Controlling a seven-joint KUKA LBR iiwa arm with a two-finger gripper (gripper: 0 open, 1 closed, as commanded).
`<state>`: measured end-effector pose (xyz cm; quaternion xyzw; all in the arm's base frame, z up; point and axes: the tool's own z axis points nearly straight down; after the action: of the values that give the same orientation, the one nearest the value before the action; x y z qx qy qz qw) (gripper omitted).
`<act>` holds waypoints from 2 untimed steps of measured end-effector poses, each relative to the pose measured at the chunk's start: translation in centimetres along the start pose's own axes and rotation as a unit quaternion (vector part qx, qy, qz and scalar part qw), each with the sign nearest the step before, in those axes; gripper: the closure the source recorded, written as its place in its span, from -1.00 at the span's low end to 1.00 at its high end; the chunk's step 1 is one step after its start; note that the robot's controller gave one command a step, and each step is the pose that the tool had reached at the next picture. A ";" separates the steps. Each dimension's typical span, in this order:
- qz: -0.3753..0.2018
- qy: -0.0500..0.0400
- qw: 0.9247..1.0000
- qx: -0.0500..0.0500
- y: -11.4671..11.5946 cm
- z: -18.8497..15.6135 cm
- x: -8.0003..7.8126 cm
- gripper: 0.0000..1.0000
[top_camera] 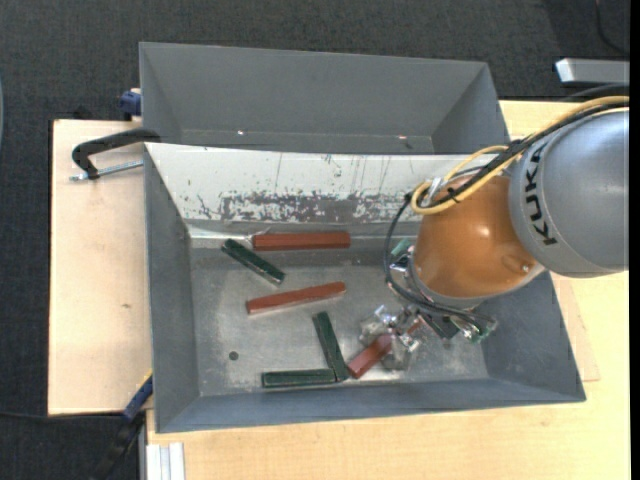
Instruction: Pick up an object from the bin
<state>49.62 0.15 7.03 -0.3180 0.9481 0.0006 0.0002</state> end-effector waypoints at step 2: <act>-0.228 -0.003 0.974 0.002 -3.8 -9.3 -5.9 1.00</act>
Offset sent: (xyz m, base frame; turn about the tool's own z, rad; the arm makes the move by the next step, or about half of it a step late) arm 0.0000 0.0000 0.0000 0.0000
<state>56.63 0.70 16.30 -0.5257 0.8507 0.0000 0.0034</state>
